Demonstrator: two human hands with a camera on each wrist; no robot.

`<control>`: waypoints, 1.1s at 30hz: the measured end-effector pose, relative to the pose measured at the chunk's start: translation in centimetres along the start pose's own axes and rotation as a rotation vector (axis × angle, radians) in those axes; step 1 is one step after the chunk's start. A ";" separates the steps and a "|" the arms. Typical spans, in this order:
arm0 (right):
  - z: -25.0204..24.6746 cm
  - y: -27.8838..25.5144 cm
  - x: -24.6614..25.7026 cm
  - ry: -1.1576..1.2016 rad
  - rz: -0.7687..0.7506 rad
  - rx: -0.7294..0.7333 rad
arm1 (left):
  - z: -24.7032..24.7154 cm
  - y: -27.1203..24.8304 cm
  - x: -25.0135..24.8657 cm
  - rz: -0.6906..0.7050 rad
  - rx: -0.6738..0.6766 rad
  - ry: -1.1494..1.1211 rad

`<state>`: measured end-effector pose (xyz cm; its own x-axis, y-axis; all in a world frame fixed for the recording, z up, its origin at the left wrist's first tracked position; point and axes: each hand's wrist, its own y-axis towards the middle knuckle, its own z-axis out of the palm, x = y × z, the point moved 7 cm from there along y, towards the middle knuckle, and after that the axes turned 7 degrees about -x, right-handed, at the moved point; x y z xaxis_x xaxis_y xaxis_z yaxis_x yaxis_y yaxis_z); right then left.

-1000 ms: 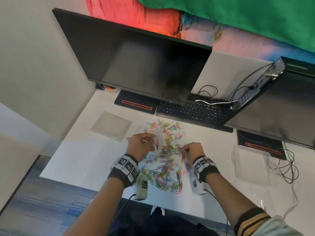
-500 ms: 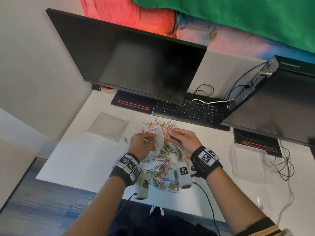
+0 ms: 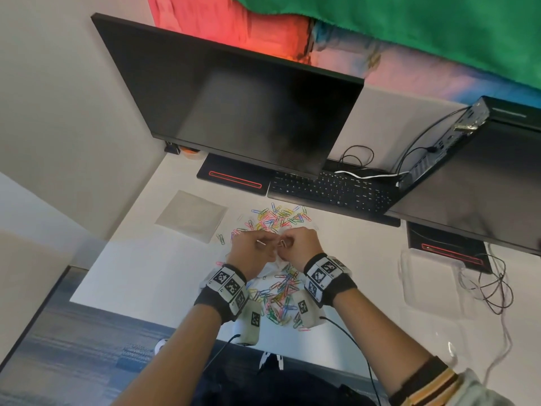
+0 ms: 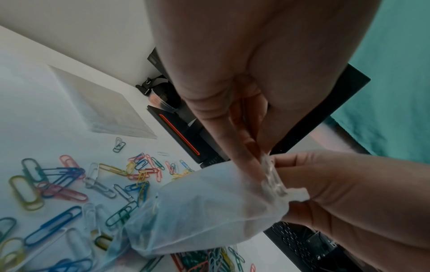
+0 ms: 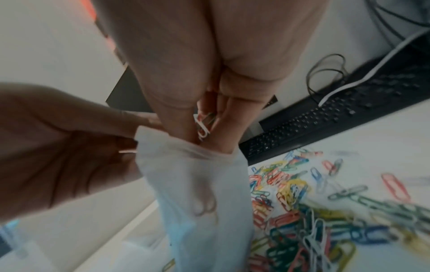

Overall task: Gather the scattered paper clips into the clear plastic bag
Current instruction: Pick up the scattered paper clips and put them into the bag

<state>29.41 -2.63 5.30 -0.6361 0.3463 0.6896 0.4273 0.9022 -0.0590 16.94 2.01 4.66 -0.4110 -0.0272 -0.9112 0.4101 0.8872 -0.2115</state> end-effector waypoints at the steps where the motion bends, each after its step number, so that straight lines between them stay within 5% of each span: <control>1: 0.1 0.1 0.3 -0.048 -0.044 0.020 | 0.0 0.0 0.1 -0.003 -0.003 0.003; 8: -0.1 -0.9 0.3 0.005 -0.118 0.352 | -0.8 0.2 0.5 -0.025 -0.021 -0.027; 12: -3.0 -0.6 -3.8 0.334 0.111 0.143 | -1.6 0.4 0.6 -0.042 -0.063 -0.073; 14: -3.9 -0.7 -8.0 0.128 0.223 0.097 | -2.0 0.6 0.8 -0.060 -0.074 -0.086; 17: -3.3 -2.9 -14.4 -0.202 0.452 0.241 | -2.4 0.7 0.8 -0.065 -0.077 -0.099; 19: -2.1 -4.4 -16.4 -0.251 0.471 0.283 | -2.6 0.5 0.8 -0.067 -0.077 -0.116; 25: 0.0 -3.9 -15.6 -0.235 0.285 0.107 | -2.6 0.2 1.0 -0.073 -0.080 -0.126; 33: 4.9 -1.5 -9.2 -0.720 -0.269 0.389 | -2.7 0.2 1.0 -0.062 -0.078 -0.079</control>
<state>31.44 -5.93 -4.49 -0.9929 0.0677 0.0979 0.0362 0.9554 -0.2932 14.36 3.39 4.64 -0.3665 -0.1165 -0.9231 0.3202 0.9157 -0.2427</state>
